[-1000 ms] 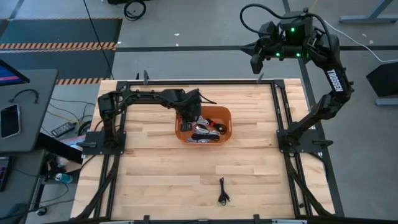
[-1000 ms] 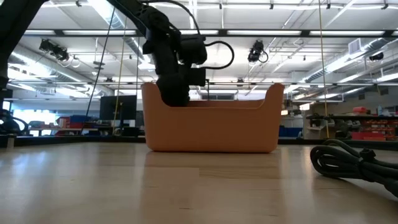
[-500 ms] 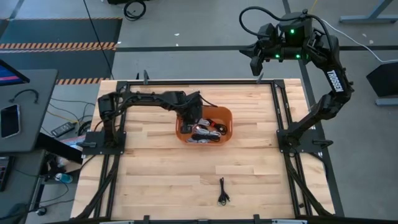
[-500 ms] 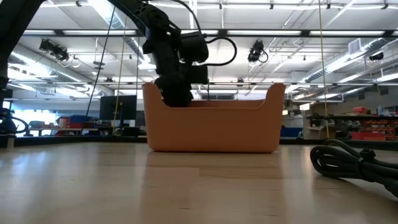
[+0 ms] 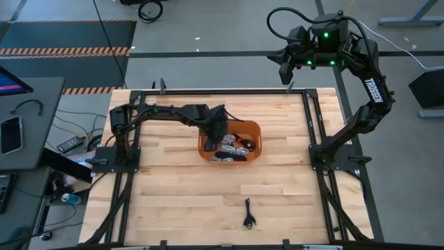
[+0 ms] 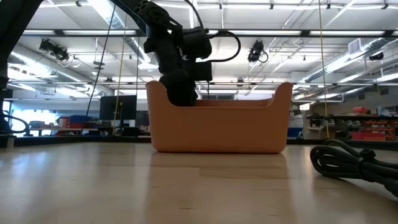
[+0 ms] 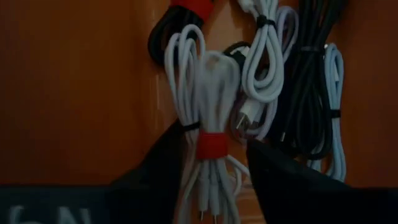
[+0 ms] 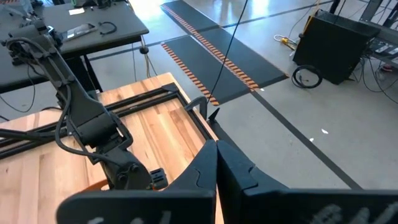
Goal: Pick and place USB-C Cables
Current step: Put the white USB cable into the orange bin, then put the black USB cable into the orange bin
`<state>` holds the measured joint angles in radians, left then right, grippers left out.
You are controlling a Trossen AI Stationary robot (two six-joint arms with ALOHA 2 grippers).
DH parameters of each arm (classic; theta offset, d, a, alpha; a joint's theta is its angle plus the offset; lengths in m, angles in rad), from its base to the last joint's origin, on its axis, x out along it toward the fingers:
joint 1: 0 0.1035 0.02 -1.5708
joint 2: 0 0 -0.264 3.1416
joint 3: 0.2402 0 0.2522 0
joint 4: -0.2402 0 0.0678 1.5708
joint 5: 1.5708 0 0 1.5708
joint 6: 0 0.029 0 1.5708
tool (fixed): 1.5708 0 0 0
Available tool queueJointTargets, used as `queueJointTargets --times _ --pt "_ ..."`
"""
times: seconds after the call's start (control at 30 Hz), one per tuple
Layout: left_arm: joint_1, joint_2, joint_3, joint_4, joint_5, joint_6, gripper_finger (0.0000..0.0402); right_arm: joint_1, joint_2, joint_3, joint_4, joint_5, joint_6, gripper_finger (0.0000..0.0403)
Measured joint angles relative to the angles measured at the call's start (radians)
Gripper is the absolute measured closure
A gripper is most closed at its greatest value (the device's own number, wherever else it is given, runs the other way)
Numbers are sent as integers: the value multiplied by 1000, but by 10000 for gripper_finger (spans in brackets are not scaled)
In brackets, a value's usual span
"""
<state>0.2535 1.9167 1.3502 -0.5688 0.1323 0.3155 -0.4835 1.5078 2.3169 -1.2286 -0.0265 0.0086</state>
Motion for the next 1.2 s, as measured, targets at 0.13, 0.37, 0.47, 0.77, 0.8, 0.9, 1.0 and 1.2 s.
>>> queueJointTargets --times 0.13,0.37,0.47,0.77,0.8,0.9,1.0,1.2 --pt "6 0 30 -25 2 -69 183 0 0 0 -2 0 0 398" --pt "0 -1 349 -270 -9 -121 178 0 0 0 -9 -27 -8 398" --pt "0 -3 496 -340 -24 -95 185 0 0 0 -36 -63 -8 396" --pt "-10 -1 681 -551 -138 -136 196 2 -8 0 -211 -84 58 390" --pt "-15 -2 696 -588 -167 -167 196 6 -8 0 -249 -92 75 391" --pt "-44 -1 755 -695 -289 -243 196 46 -6 -3 -356 -99 125 395" --pt "-95 -8 823 -746 -414 -299 196 115 -16 -65 -344 -153 164 397" --pt "-222 -65 951 -818 -637 -421 196 315 -40 -230 -338 -202 275 395"
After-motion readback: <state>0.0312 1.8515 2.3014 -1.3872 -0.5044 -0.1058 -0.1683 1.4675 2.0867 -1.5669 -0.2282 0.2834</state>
